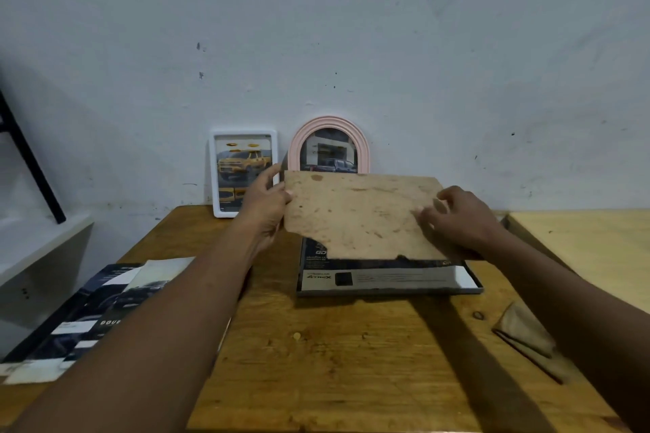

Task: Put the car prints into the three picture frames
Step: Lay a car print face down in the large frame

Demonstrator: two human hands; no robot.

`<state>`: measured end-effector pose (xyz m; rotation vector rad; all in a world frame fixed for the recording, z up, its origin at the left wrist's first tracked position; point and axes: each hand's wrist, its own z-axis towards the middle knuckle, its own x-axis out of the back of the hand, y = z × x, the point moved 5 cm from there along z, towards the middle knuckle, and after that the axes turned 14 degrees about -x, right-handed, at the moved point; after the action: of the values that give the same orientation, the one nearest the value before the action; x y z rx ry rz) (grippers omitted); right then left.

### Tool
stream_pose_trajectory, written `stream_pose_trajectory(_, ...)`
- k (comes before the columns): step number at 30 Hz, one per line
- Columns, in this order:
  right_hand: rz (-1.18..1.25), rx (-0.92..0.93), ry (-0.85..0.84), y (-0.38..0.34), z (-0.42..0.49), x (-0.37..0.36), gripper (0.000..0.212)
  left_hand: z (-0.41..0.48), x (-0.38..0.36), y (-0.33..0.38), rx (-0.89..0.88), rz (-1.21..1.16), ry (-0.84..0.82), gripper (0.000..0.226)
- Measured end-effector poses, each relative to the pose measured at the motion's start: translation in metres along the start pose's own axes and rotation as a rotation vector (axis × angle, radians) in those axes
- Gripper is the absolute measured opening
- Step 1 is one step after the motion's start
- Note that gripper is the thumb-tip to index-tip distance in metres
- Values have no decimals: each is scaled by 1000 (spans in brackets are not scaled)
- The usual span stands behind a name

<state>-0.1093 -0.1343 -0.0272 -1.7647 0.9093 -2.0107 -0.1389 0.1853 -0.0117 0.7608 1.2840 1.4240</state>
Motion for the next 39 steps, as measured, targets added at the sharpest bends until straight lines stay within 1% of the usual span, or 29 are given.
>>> stream_pose_trajectory(2,110,-49,-51,11,-8,-3,58,-12,14,2,-34,81,-6,66)
stream_pose_trajectory(3,134,-48,-36,14,-17,-4,54,-19,21,1,-60,156,-13,68)
stream_pose_trajectory(6,14,21,71,20,-54,-12,42,-49,38,-8,-149,437,-66,71)
stream_pose_trajectory(9,-139,14,64,32,-95,-25,34,-86,51,-22,-183,709,-102,66)
stream_pose_trajectory(11,-210,-14,45,44,-119,-30,33,-109,60,-35,-143,823,-122,66)
stream_pose_trajectory(13,-254,-5,66,55,-139,-30,32,-130,67,-44,-126,920,-154,64)
stream_pose_trajectory(15,-277,9,71,65,-156,-30,32,-146,68,-49,-143,971,-192,61)
stream_pose_trajectory(18,-334,-8,24,78,-174,-32,30,-162,65,-49,-175,1016,-248,59)
stream_pose_trajectory(21,-360,-15,22,83,-183,-33,35,-168,58,-50,-195,1137,-316,56)
stream_pose_trajectory(23,-411,-4,29,82,-185,-33,39,-169,51,-51,-196,1291,-395,51)
stream_pose_trajectory(25,-522,14,30,81,-183,-34,42,-170,42,-49,-216,1517,-466,46)
stream_pose_trajectory(26,-577,16,26,79,-181,-34,42,-169,39,-47,-227,1612,-486,46)
stream_pose_trajectory(27,-595,12,24,77,-176,-33,41,-166,36,-46,-242,1658,-488,47)
stream_pose_trajectory(29,-525,-7,27,73,-158,-27,40,-157,30,-42,-296,1626,-459,46)
stream_pose_trajectory(32,-375,-32,45,70,-123,-20,47,-133,21,-45,-326,1408,-449,47)
stream_pose_trajectory(35,-270,-99,38,75,-87,-19,54,-105,10,-55,-333,1222,-450,48)
stream_pose_trajectory(37,-247,-154,18,80,-66,-21,52,-89,4,-64,-300,1142,-470,58)
stream_pose_trajectory(39,-237,-194,-25,81,-49,-26,53,-77,1,-77,-227,1134,-521,64)
